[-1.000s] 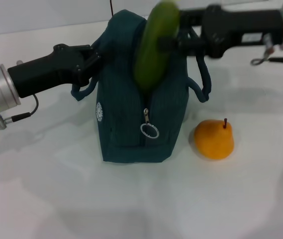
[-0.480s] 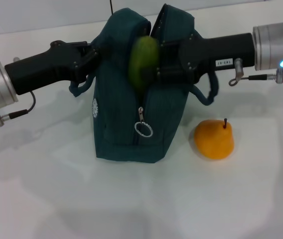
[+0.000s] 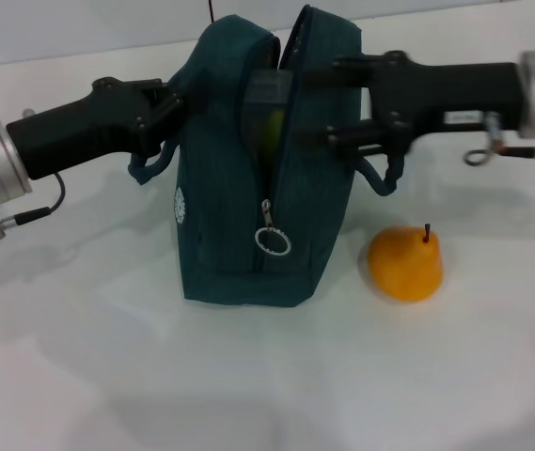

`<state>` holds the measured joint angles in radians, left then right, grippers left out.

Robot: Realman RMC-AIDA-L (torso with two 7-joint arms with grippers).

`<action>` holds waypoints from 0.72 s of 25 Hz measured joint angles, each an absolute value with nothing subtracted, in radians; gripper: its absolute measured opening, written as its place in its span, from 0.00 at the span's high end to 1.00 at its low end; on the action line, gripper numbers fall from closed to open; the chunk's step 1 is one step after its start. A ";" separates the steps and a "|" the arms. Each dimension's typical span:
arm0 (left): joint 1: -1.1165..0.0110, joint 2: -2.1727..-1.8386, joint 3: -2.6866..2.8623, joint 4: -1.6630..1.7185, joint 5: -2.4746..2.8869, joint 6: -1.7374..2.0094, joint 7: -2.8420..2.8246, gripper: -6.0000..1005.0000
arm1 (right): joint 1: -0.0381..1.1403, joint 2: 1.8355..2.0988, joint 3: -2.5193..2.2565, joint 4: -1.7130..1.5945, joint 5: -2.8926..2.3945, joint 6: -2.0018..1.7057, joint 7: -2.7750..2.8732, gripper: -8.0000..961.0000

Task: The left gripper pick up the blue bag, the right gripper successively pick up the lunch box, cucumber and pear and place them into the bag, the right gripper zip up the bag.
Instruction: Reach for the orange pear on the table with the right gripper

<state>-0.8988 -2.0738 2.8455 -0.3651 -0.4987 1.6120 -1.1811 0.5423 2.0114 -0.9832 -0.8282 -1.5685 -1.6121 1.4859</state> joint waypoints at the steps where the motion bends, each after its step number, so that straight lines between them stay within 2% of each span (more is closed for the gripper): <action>1: -0.898 -2.074 2.845 -0.365 -0.499 1.612 -1.180 0.95 | 0.520 2.011 -0.982 -0.844 -1.543 -1.639 1.457 0.18; 3: -0.897 -2.074 2.845 -0.365 -0.499 1.612 -1.176 0.95 | 0.461 2.010 -0.972 -0.865 -1.480 -1.720 1.362 0.12; 8: -0.892 -2.080 2.845 -0.362 -0.501 1.613 -1.160 0.95 | 0.299 2.010 -0.882 -0.763 -1.342 -1.882 1.114 0.12; 18: -0.878 -2.086 2.845 -0.339 -0.516 1.593 -1.133 0.95 | 0.183 2.001 -0.824 -0.402 -1.335 -1.863 0.817 0.16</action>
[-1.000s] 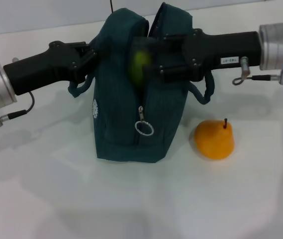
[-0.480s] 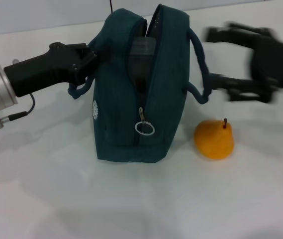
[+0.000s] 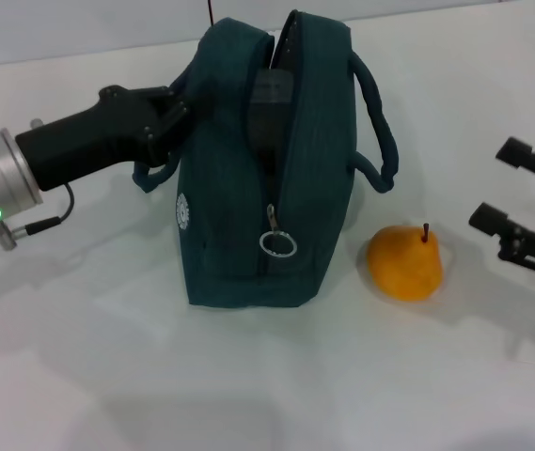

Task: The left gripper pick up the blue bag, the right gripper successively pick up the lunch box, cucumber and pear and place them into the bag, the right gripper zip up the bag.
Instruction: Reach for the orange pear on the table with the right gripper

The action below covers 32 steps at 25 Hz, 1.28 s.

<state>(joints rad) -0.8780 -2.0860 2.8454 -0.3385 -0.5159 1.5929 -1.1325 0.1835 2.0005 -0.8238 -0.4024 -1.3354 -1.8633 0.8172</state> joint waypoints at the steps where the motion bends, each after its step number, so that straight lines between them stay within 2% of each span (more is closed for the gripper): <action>1: -0.875 -2.086 2.845 -0.331 -0.516 1.591 -1.132 0.95 | 0.183 2.000 -0.820 -0.370 -1.337 -1.855 0.794 0.17; 15: -0.852 -2.086 2.845 -0.317 -0.516 1.586 -1.117 0.95 | 0.251 2.009 -0.855 -0.198 -1.370 -1.675 0.658 0.27; 20: -0.851 -2.085 2.845 -0.317 -0.516 1.586 -1.117 0.95 | 0.260 2.010 -0.857 -0.187 -1.371 -1.652 0.655 0.49; 24: -0.853 -2.084 2.845 -0.317 -0.516 1.586 -1.117 0.95 | 0.265 2.011 -0.857 -0.185 -1.371 -1.636 0.655 0.62; 32: -0.854 -2.083 2.845 -0.320 -0.515 1.586 -1.115 0.95 | 0.279 2.013 -0.867 -0.182 -1.371 -1.606 0.654 0.64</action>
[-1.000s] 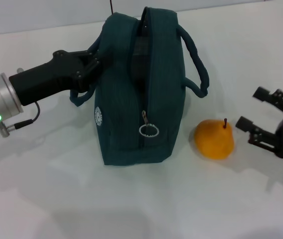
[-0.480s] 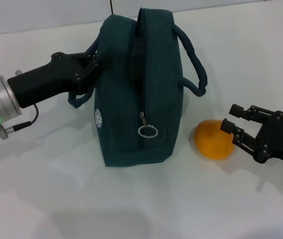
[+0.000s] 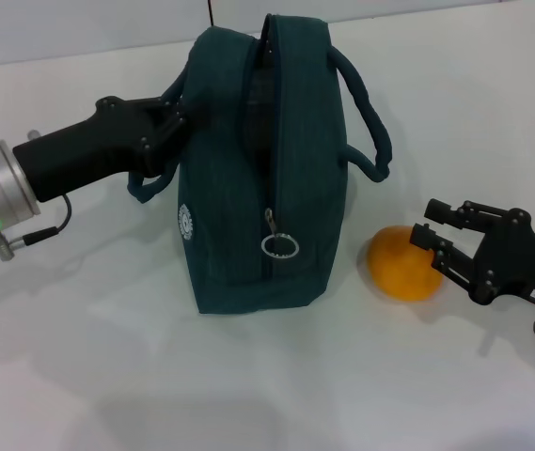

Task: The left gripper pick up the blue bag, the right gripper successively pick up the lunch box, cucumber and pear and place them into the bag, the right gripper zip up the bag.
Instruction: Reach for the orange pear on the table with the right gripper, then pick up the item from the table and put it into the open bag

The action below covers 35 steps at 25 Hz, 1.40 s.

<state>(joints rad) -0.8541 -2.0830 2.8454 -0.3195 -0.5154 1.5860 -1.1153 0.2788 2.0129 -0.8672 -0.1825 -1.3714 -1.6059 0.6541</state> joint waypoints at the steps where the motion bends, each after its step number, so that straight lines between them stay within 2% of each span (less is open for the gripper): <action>1: -0.853 -2.083 2.845 -0.320 -0.515 1.586 -1.115 0.95 | 0.281 2.013 -0.868 -0.182 -1.371 -1.604 0.654 0.64; 12: -0.852 -2.083 2.845 -0.323 -0.515 1.586 -1.115 0.95 | 0.296 2.014 -0.892 -0.170 -1.371 -1.589 0.653 0.65; 18: -0.852 -2.083 2.845 -0.320 -0.515 1.586 -1.105 0.95 | 0.296 2.014 -0.894 -0.168 -1.365 -1.581 0.645 0.70; 23: -0.852 -2.083 2.845 -0.317 -0.515 1.586 -1.105 0.95 | 0.295 2.014 -0.894 -0.169 -1.367 -1.581 0.639 0.90; 31: -0.849 -2.084 2.845 -0.317 -0.515 1.587 -1.104 0.95 | 0.287 2.013 -0.885 -0.175 -1.357 -1.644 0.622 0.94; 35: -0.842 -2.085 2.845 -0.318 -0.515 1.594 -1.093 0.95 | 0.283 1.998 -0.879 -0.181 -1.309 -1.770 0.643 0.95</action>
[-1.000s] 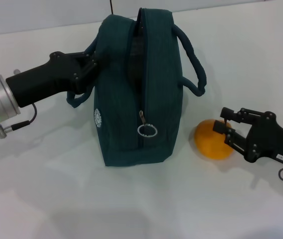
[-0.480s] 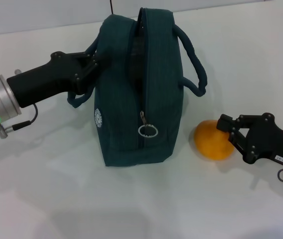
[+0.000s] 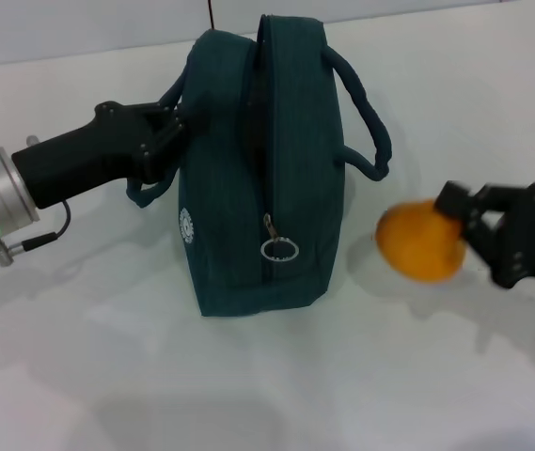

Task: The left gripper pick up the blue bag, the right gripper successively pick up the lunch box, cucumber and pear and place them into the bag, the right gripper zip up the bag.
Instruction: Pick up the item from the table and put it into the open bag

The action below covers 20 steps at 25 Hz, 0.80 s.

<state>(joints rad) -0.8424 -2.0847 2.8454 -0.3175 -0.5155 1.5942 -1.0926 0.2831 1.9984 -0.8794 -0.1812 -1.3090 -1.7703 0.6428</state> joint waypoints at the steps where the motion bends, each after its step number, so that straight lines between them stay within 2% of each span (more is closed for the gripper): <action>1: -0.841 -2.085 2.845 -0.318 -0.515 1.596 -1.089 0.95 | 0.283 1.993 -0.879 -0.182 -1.297 -1.804 0.649 0.95; 5: -0.832 -2.084 2.845 -0.318 -0.516 1.599 -1.069 0.95 | 0.285 1.973 -0.879 -0.202 -1.230 -1.956 0.703 0.95; 8: -0.822 -2.084 2.845 -0.318 -0.516 1.602 -1.049 0.95 | 0.295 1.968 -0.879 -0.263 -1.193 -2.017 0.791 0.94; 12: -0.812 -2.083 2.845 -0.318 -0.516 1.627 -1.025 0.95 | 0.340 1.984 -0.879 -0.371 -1.163 -2.042 0.885 0.94; 15: -0.808 -2.083 2.845 -0.319 -0.511 1.653 -1.016 0.95 | 0.416 1.995 -0.879 -0.424 -1.157 -2.022 0.966 0.93; 20: -0.810 -2.082 2.845 -0.325 -0.492 1.699 -1.003 0.95 | 0.556 1.995 -0.902 -0.435 -1.166 -1.923 1.039 0.93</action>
<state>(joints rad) -0.8098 -2.0818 2.8454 -0.3250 -0.4924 1.6993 -1.0030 0.5556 1.9948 -0.9016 -0.4350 -1.1655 -1.9226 1.0387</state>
